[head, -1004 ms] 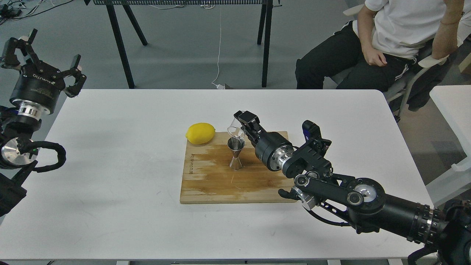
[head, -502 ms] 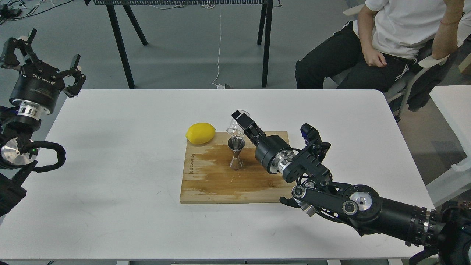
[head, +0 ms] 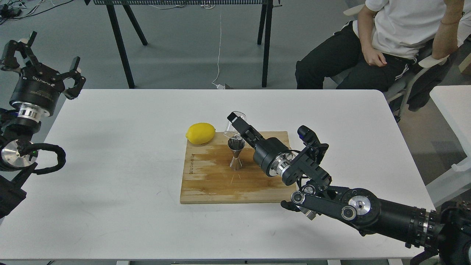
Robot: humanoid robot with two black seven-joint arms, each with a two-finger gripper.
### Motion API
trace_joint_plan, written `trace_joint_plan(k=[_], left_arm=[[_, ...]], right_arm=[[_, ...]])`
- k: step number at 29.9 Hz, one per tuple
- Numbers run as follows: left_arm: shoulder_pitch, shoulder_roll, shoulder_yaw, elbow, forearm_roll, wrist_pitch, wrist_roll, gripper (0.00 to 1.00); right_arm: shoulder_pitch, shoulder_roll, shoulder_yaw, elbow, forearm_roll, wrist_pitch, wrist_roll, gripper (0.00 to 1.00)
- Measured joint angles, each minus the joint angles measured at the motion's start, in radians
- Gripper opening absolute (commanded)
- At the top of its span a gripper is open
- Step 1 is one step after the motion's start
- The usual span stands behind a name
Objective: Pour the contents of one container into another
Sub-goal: 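Tilt the clear glass with the right gripper to pour into the jigger, then carry the glass back and set it down at its original spot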
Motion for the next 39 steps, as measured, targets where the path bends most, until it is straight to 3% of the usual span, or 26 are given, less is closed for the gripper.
trace_joint_plan(k=[9,19,24,30,39], left_arm=[[0.001,0.001,0.0,0.0,0.0,0.0,0.0,1.0],[0.002,0.009,0.0,0.0,0.0,0.0,0.0,1.0],[0.005,0.009,0.0,-0.001,0.0,0.001,0.0,1.0],[0.013,0.012,0.001,-0.001,0.0,0.001,0.0,1.0],[0.015,0.009,0.002,-0.004,0.0,0.001,0.0,1.0]], right_arm=[[-0.016,-0.031,0.06,0.018,0.063,0.0,-0.01,0.37],[-0.126,-0.19,0.326,0.223,0.56,0.015,-0.023,0.37],[-0.262,-0.235,0.536,0.25,0.788,0.111,-0.064,0.37],[-0.445,-0.237,0.789,0.18,1.096,0.301,-0.146,0.37],[-0.565,-0.213,0.91,-0.046,1.466,0.503,-0.195,0.38]])
